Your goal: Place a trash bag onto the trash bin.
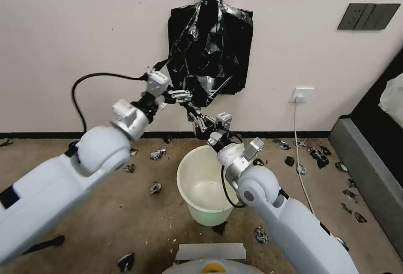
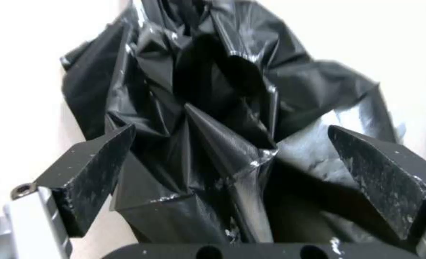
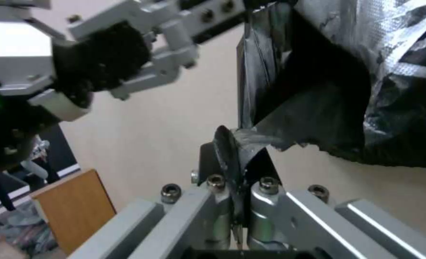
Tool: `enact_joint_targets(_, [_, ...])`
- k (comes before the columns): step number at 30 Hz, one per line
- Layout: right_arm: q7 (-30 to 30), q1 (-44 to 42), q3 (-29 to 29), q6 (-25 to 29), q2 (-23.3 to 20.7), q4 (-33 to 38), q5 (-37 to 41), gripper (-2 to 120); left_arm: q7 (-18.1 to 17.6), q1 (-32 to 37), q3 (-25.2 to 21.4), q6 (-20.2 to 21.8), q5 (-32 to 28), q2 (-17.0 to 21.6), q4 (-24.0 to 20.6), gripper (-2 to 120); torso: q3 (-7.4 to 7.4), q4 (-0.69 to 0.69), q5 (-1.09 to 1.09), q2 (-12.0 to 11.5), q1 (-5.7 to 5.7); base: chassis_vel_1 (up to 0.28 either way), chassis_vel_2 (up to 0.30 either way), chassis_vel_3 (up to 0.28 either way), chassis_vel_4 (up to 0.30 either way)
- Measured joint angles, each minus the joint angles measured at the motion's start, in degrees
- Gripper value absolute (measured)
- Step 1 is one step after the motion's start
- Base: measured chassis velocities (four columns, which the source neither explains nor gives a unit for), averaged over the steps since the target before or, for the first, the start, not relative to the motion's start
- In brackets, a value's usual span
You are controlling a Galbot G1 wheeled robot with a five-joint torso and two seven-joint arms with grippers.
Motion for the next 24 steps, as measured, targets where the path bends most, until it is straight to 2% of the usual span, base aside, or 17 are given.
enact_joint_targets(7, [-0.1, 0.7, 0.0, 0.0, 0.2, -0.4, 0.7, 0, -1.1, -5.0, 4.1, 3.4, 0.7, -0.3, 2.1, 100, 0.0, 0.0, 0.0, 0.0, 0.0, 0.0, 0.0, 0.0, 0.0])
enact_joint_targets(13, [-0.1, 0.3, 0.0, 0.0, 0.4, -0.4, 0.6, 0, -1.7, -6.1, 4.5, 6.1, 1.0, 0.4, 2.0, 99, 0.0, 0.01, 0.0, 0.0, 0.0, 0.0, 0.0, 0.0, 0.0])
enact_joint_targets(16, [-0.1, 0.0, 0.2, 0.0, 0.4, -0.4, 0.6, 0, -1.7, -6.3, 4.5, 6.9, 1.1, 1.0, 1.7, 92, 0.0, 0.01, 0.0, 0.0, 0.0, 0.0, 0.0, 0.0, 0.0])
enact_joint_targets(18, [-0.1, -0.1, 0.4, 0.0, 0.2, -0.1, 0.6, 0, -1.7, -7.2, 4.9, 7.1, 1.1, 1.2, 2.1, 83, -0.01, 0.01, 0.0, 0.0, 0.0, 0.0, 0.0, 0.0, 0.0])
enact_joint_targets(19, [-0.1, -0.1, 0.4, 0.0, 0.2, -0.1, 0.6, 0, -1.7, -7.2, 4.9, 7.1, 1.1, 1.2, 2.1, 83, -0.01, 0.01, 0.0, 0.0, 0.0, 0.0, 0.0, 0.0, 0.0])
enact_joint_targets(22, [-0.1, 0.0, 0.6, 0.0, -0.1, 0.6, 1.3, 0, -2.1, -9.4, 7.0, 7.1, 1.1, 0.5, 3.6, 68, -0.01, 0.0, 0.0, 0.0, 0.0, 0.0, 0.0, 0.0, 0.0])
enact_joint_targets(24, [0.0, 0.0, 0.7, 0.0, -0.2, 0.9, 1.6, 0, -2.5, -10.2, 7.7, 7.2, 1.1, 0.3, 4.0, 65, -0.01, 0.0, 0.0, 0.0, 0.0, 0.0, 0.0, 0.0, 0.0])
